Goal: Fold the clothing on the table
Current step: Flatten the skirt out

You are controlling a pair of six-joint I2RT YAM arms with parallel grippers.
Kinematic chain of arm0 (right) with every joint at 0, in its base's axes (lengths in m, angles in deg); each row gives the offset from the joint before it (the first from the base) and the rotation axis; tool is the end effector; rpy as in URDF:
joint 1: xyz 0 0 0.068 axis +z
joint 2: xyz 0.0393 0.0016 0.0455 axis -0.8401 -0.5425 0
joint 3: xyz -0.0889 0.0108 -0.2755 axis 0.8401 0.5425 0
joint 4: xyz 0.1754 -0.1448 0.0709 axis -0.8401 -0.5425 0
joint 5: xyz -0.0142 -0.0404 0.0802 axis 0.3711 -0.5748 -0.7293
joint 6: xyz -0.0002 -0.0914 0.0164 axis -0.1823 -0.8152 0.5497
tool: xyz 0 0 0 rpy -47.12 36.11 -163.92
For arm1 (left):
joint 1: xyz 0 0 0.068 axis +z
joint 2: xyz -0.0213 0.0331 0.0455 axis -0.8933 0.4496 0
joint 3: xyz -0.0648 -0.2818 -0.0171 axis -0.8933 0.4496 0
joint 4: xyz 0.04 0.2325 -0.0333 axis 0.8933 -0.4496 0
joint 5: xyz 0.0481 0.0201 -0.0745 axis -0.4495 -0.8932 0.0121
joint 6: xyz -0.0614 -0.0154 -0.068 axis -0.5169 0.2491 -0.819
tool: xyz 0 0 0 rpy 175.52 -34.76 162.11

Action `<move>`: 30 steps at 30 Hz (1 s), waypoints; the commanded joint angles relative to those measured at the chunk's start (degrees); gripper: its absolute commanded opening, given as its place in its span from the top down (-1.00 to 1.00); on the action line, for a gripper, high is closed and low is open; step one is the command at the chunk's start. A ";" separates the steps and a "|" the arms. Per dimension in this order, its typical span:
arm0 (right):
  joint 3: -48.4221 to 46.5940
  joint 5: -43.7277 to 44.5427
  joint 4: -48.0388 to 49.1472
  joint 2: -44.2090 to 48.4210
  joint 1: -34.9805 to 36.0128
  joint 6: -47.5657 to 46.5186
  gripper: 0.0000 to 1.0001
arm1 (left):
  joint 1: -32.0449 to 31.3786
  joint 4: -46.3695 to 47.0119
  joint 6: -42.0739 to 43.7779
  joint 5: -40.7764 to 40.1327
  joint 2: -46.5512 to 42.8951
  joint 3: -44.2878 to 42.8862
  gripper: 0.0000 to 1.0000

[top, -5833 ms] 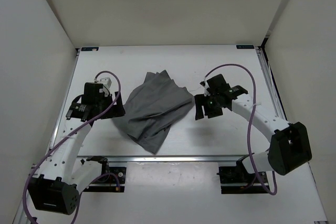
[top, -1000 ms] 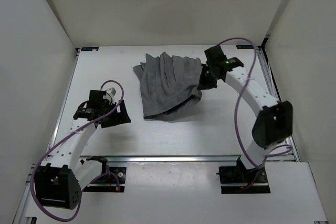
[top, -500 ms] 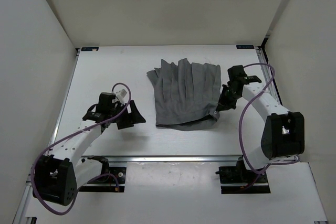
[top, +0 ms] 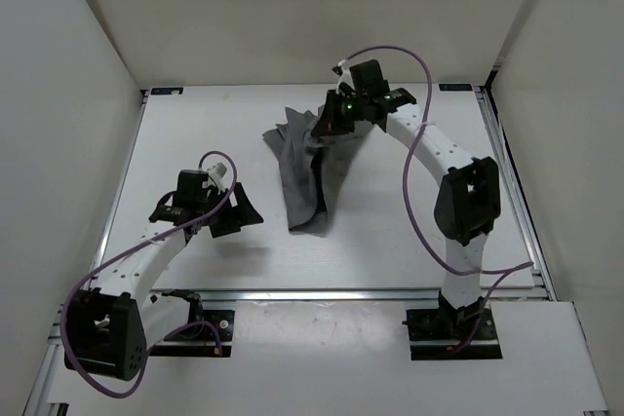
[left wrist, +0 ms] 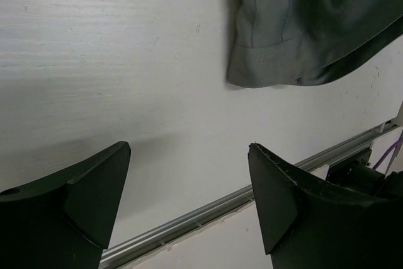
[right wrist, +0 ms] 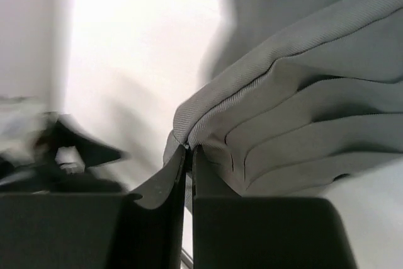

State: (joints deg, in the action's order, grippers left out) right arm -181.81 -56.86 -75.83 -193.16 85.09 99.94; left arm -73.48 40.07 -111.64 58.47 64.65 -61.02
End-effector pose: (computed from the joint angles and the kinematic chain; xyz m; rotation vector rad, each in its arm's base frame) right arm 0.4057 0.2480 0.2897 -0.2351 2.4375 0.8574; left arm 0.1864 -0.0674 0.1901 -0.2574 2.5734 -0.7856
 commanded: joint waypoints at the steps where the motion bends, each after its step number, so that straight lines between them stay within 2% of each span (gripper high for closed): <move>1: 2.30 -20.44 23.48 10.46 -2.45 5.72 1.00 | 0.61 -1.32 1.68 -1.23 0.09 -2.85 -0.72; 2: 4.78 -22.03 27.03 14.76 -4.20 7.05 0.99 | 0.79 -1.14 1.77 -1.40 0.01 -2.68 -0.72; 4: 17.49 -25.72 36.43 20.66 -7.61 13.02 1.00 | 1.05 -0.97 1.94 -1.75 0.18 -2.50 -0.72; 5: 23.82 -26.35 37.78 24.35 -10.08 14.35 1.00 | 1.06 -0.71 1.94 -1.75 0.18 -2.15 -0.73; 9: 40.11 -23.12 26.05 32.55 -16.68 9.01 1.00 | 1.76 0.79 1.33 -0.53 0.88 -0.74 -0.72; 12: 56.00 -22.31 19.96 40.53 -23.44 6.63 1.00 | 1.24 1.58 0.98 -0.18 1.67 -0.04 -0.72; 15: 64.73 -18.54 14.43 44.24 -27.84 5.49 1.00 | 0.44 3.24 -0.25 0.18 2.29 0.75 -0.72; 20: 68.53 -7.30 6.51 45.74 -30.14 5.31 0.99 | -3.41 9.39 -4.11 2.99 4.92 2.33 -0.73; 24: 66.78 -3.95 5.27 45.57 -28.57 5.40 1.00 | -7.37 15.10 -6.75 3.52 8.79 2.33 -0.71; 25: 66.42 -4.03 5.19 45.13 -28.56 5.66 1.00 | -7.90 16.77 -6.93 3.69 9.93 2.16 -0.65; 27: 65.63 -2.72 4.84 44.61 -28.38 5.75 1.00 | -8.08 19.06 -7.72 3.35 12.04 2.42 -0.33; 30: 64.40 -2.18 4.13 44.16 -26.19 5.75 1.00 | -6.77 22.49 -7.73 3.35 15.47 2.08 0.02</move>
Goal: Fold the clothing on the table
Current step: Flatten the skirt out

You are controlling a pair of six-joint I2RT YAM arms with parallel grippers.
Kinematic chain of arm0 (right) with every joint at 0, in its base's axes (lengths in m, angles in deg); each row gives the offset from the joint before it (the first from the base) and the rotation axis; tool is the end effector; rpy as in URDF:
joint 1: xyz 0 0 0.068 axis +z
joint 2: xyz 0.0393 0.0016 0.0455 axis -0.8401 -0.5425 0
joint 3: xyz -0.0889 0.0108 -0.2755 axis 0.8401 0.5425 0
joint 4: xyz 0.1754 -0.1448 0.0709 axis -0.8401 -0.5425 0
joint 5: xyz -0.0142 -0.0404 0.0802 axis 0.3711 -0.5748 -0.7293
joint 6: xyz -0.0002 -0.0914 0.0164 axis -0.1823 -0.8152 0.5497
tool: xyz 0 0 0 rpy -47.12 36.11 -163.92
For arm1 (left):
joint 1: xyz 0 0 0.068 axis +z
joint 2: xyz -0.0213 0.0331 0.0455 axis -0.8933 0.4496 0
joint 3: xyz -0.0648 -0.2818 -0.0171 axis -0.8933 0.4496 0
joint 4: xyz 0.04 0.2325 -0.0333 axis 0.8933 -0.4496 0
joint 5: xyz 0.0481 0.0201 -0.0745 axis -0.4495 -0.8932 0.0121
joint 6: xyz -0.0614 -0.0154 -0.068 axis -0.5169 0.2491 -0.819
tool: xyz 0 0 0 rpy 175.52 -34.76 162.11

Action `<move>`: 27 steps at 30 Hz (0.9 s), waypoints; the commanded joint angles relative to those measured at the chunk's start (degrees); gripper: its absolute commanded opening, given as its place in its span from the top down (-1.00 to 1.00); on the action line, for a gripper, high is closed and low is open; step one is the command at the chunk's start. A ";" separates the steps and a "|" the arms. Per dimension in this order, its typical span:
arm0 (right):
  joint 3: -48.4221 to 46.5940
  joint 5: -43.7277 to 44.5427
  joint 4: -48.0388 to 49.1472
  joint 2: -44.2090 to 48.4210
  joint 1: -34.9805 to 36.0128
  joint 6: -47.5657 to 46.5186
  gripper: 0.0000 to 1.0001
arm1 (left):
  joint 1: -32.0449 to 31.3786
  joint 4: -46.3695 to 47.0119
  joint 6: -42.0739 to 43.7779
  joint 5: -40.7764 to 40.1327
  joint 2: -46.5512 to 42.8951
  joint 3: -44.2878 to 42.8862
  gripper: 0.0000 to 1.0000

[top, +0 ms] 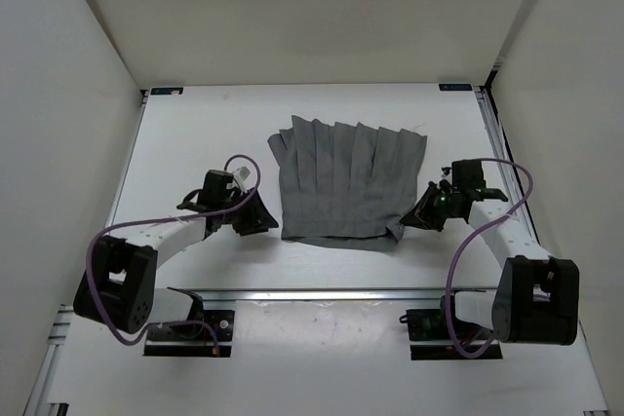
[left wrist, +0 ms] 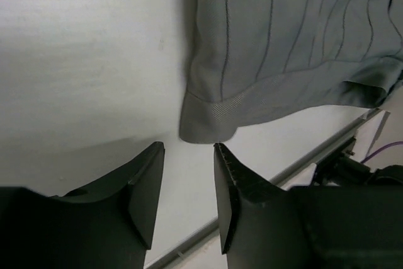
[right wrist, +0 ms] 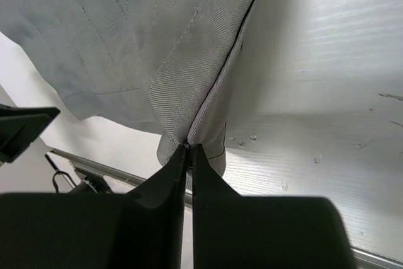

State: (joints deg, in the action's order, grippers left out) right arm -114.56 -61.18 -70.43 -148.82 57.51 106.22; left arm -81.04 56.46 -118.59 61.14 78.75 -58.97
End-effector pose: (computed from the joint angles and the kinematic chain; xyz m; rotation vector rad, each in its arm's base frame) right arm 0.2168 0.0362 0.1836 0.5866 2.6250 0.7527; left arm 0.2145 -0.1074 0.1573 -0.2266 2.6291 -0.9324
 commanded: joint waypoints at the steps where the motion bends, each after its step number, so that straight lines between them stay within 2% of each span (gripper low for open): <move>1: -2.86 2.40 -1.53 -0.62 1.31 -0.87 1.00 | 0.88 6.19 -0.51 0.07 2.42 -0.16 0.07; 3: -2.86 2.76 -1.79 -0.01 0.78 -0.88 1.00 | 0.97 6.11 0.45 -0.90 4.53 -0.94 0.12; 12: -2.94 3.55 -3.02 0.43 0.95 0.00 1.00 | -3.07 9.54 -0.51 1.64 9.02 0.28 0.07; 21: -3.20 4.25 -4.34 1.13 0.17 0.44 0.99 | -8.78 11.91 0.28 -2.13 14.98 -0.42 0.08; 23: -3.30 4.43 -4.78 1.66 -0.01 0.27 1.00 | -10.27 11.39 0.63 -3.27 16.84 -1.21 0.12; 27: -3.30 3.99 -5.31 2.97 -0.27 0.01 1.00 | -13.26 8.76 1.16 -6.61 20.79 -3.32 0.31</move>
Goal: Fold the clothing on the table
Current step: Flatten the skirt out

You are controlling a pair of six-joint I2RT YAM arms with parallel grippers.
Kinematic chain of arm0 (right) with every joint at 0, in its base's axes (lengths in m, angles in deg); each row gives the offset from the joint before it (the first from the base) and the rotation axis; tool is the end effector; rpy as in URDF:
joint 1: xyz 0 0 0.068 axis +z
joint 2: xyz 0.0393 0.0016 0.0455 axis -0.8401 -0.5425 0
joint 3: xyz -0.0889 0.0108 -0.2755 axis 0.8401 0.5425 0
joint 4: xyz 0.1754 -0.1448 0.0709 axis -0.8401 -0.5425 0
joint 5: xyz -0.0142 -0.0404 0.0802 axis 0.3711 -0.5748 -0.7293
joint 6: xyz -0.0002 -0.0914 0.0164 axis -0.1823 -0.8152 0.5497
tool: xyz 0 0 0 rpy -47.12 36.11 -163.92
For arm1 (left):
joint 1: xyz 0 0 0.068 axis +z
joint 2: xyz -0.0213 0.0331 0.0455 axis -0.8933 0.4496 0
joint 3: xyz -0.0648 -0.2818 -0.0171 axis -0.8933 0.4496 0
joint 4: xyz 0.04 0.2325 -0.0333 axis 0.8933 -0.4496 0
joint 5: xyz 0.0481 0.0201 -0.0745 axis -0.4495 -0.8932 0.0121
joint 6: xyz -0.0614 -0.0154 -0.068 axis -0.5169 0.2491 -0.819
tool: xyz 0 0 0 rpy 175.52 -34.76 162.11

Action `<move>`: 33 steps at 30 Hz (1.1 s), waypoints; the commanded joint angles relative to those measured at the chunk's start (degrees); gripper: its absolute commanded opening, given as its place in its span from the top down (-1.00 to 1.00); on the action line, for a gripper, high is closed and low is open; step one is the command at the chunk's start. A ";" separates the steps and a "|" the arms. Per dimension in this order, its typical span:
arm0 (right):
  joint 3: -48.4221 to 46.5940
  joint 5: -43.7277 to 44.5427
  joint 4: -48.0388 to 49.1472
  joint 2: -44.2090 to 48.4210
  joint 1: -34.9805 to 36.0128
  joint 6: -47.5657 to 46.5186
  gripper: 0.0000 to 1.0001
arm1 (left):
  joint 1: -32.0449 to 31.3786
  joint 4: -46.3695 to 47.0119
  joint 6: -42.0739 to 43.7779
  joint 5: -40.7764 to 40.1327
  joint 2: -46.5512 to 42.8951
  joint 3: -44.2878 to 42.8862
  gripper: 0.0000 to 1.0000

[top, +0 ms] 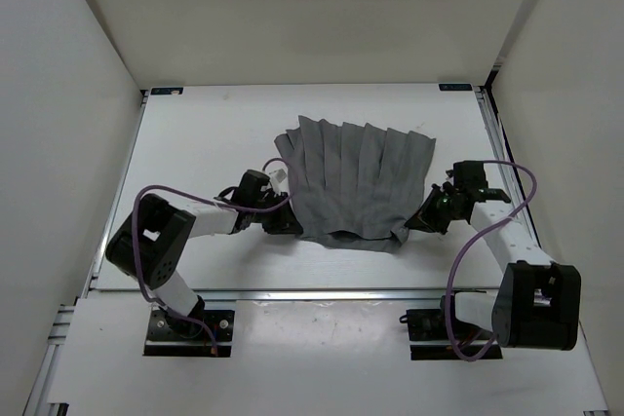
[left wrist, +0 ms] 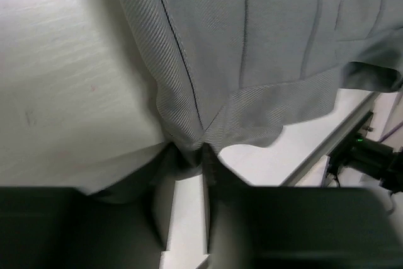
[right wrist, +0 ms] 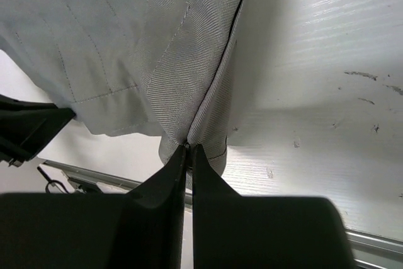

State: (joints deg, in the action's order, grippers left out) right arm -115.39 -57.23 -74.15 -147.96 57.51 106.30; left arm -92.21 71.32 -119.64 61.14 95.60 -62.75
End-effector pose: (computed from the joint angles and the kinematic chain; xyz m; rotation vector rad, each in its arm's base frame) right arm 0.2109 0.0309 0.1842 0.6299 2.6536 0.6560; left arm 0.2387 -0.1741 0.1265 0.0168 2.6599 -1.0113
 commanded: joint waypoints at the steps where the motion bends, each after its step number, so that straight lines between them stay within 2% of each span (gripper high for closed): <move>1: -2.38 0.21 -1.94 2.47 -0.27 -0.26 1.00 | -2.88 -7.34 2.73 -8.62 4.30 -0.41 0.46; 3: -2.20 0.03 -1.86 3.26 -2.11 -0.26 1.00 | -3.41 -8.57 3.44 -11.27 5.18 -1.47 0.91; 4: -2.20 0.21 -2.38 3.18 -2.55 -0.35 1.00 | -3.94 -8.93 3.44 -12.15 5.27 -1.91 1.00; 9: -2.20 -0.49 -2.56 3.97 -3.17 -0.79 1.00 | -2.71 -12.88 5.37 -14.00 1.15 -4.80 1.00; 15: -2.64 -4.97 1.21 2.48 -2.83 -0.18 1.00 | 6.41 -24.63 11.96 -16.89 -7.73 -14.89 1.00; 18: -2.82 -4.98 1.48 0.29 -2.82 -0.70 1.00 | 8.71 -30.62 16.26 -20.32 -9.49 -19.31 1.00; 21: -0.28 -5.15 1.83 -0.51 -3.52 -0.61 1.00 | 8.80 -33.97 19.08 -22.52 -10.11 -18.09 1.00; 26: 3.24 -4.28 -1.05 -0.77 -4.40 -0.70 1.00 | 6.43 -34.59 17.51 -18.57 -10.46 -8.88 1.00; 27: 3.51 -3.40 -2.98 -0.25 -4.84 -0.70 0.95 | 5.21 -34.33 16.89 -18.57 -10.47 -7.12 1.00; 28: 3.51 -2.61 -4.57 0.71 -5.10 -0.52 0.76 | 3.98 -33.72 16.02 -18.05 -10.73 -6.32 1.00; 30: 2.64 0.19 -6.94 2.81 -4.84 -0.27 0.56 | 2.65 -32.93 14.87 -17.00 -11.43 -3.51 1.00; 31: 0.89 1.17 -7.65 4.31 -3.71 0.52 0.31 | 2.56 -32.14 14.69 -15.77 -11.87 -3.06 1.00; 33: -1.22 4.24 -10.46 5.20 -1.60 1.49 0.00 | 2.12 -31.52 13.81 -15.31 -12.13 -2.36 1.00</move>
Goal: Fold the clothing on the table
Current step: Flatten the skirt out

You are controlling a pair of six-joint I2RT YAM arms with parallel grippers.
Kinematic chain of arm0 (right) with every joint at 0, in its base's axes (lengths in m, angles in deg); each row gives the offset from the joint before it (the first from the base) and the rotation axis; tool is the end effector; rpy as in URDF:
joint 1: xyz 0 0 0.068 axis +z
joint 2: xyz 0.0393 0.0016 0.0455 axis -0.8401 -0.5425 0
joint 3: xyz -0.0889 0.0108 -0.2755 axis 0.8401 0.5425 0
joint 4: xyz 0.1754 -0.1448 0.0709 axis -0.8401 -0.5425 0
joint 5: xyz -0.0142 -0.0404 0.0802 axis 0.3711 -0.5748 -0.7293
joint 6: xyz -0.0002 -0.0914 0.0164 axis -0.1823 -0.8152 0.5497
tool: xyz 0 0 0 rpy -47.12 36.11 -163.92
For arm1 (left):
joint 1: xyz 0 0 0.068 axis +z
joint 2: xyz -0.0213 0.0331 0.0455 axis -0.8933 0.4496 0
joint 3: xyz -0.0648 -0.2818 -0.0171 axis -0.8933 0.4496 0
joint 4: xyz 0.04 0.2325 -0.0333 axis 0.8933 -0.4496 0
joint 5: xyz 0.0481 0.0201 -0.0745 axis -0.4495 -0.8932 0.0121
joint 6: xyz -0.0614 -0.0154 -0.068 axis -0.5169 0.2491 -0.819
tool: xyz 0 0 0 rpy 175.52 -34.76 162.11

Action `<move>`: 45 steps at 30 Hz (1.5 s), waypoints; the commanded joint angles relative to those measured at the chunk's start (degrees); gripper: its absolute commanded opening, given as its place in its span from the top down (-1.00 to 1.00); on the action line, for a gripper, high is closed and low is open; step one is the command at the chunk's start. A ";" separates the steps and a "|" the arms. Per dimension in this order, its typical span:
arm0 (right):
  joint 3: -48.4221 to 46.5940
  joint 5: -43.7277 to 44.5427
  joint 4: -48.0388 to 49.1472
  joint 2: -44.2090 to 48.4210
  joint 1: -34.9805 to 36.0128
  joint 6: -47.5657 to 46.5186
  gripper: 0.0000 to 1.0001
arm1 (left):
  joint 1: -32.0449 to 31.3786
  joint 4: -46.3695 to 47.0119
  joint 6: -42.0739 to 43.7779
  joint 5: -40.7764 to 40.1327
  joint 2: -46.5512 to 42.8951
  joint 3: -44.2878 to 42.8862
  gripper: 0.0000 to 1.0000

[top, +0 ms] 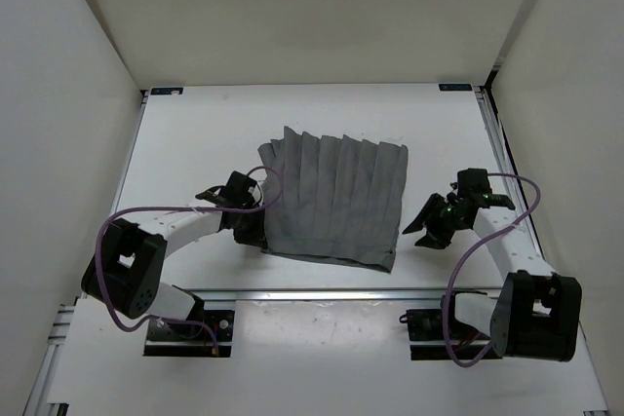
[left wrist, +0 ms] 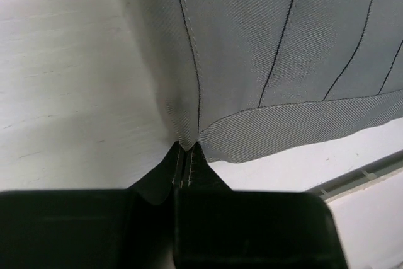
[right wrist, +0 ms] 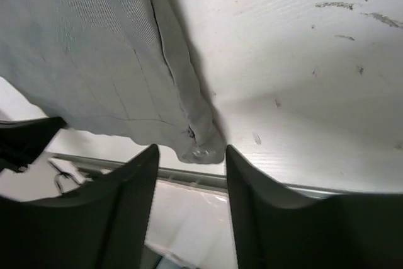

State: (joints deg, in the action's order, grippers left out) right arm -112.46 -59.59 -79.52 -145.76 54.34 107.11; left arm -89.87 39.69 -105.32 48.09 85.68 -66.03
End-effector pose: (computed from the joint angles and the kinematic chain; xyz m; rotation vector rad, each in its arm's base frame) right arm 0.1863 0.0236 0.1723 0.7649 2.7206 0.6873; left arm 0.2012 -0.1220 0.1383 0.1477 2.8841 -0.5071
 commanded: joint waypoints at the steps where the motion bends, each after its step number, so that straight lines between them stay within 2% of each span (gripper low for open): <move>1: -5.12 6.53 -5.79 2.82 2.45 1.39 -0.07 | -0.74 0.11 -0.42 -2.27 -2.47 0.93 1.00; 2: -5.22 6.26 -6.06 2.38 4.46 1.65 -0.19 | -0.66 0.28 -0.24 -2.10 -2.30 0.66 1.00; 4: -4.87 5.22 -5.28 0.98 6.50 2.97 -0.26 | -0.48 0.19 -0.07 -1.22 -1.60 0.22 1.00; 11: -2.58 3.71 -1.76 -6.57 12.55 6.57 -0.17 | -1.36 -0.07 -0.51 -0.16 -1.33 -0.92 1.00; 17: -2.49 1.17 0.17 -11.59 14.41 7.98 -0.08 | -1.27 1.33 -1.83 1.68 -2.04 -0.48 1.00; 20: -3.02 1.16 0.62 -15.18 16.69 7.81 0.04 | -1.09 0.99 -2.26 1.68 -2.47 0.13 1.00; 22: -3.45 1.08 1.22 -17.92 17.83 7.72 0.30 | -0.74 1.08 -2.26 2.12 -3.00 0.48 0.98; 23: -3.72 1.42 1.49 -18.71 18.10 7.37 0.50 | -0.57 1.16 -2.35 2.30 -3.18 0.57 0.93; 24: -3.72 1.78 1.15 -19.24 18.19 7.80 0.90 | -0.22 2.21 -2.53 3.34 -3.79 1.01 0.88; 25: -4.51 2.39 0.62 -19.85 17.93 7.46 0.99 | 0.65 2.57 -2.79 4.31 -4.49 1.19 0.78; 26: -4.60 3.44 0.36 -19.77 18.01 7.02 1.00 | 1.01 2.74 -3.14 4.76 -4.93 1.80 0.49; 29: -4.86 6.33 -1.66 -16.10 17.05 6.84 1.00 | 3.03 2.83 -3.06 5.29 -8.01 1.89 0.15; 35: -3.46 10.91 -6.23 -10.02 10.90 3.51 1.00 | 5.23 3.54 -2.70 5.55 -9.42 5.22 0.23; 36: -3.02 10.92 -6.41 -9.14 9.85 2.63 1.00 | 4.71 3.45 -2.96 5.55 -8.90 4.71 0.19; 38: -1.97 10.21 -6.24 -8.61 8.88 2.53 0.98 | 3.22 3.97 -3.75 4.67 -8.98 5.58 -0.08; 40: -1.00 9.69 -5.80 -8.08 9.05 2.53 1.00 | 2.69 6.51 -5.07 5.37 -9.07 6.37 -0.22; 45: 0.84 7.84 -3.78 -8.43 10.28 3.41 1.00 | 3.12 10.39 -7.53 8.62 -8.01 7.96 -0.27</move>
State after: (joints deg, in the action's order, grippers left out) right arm -112.66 -50.96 -83.00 -154.67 64.07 110.78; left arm -86.99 46.16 -111.01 54.01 77.64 -58.66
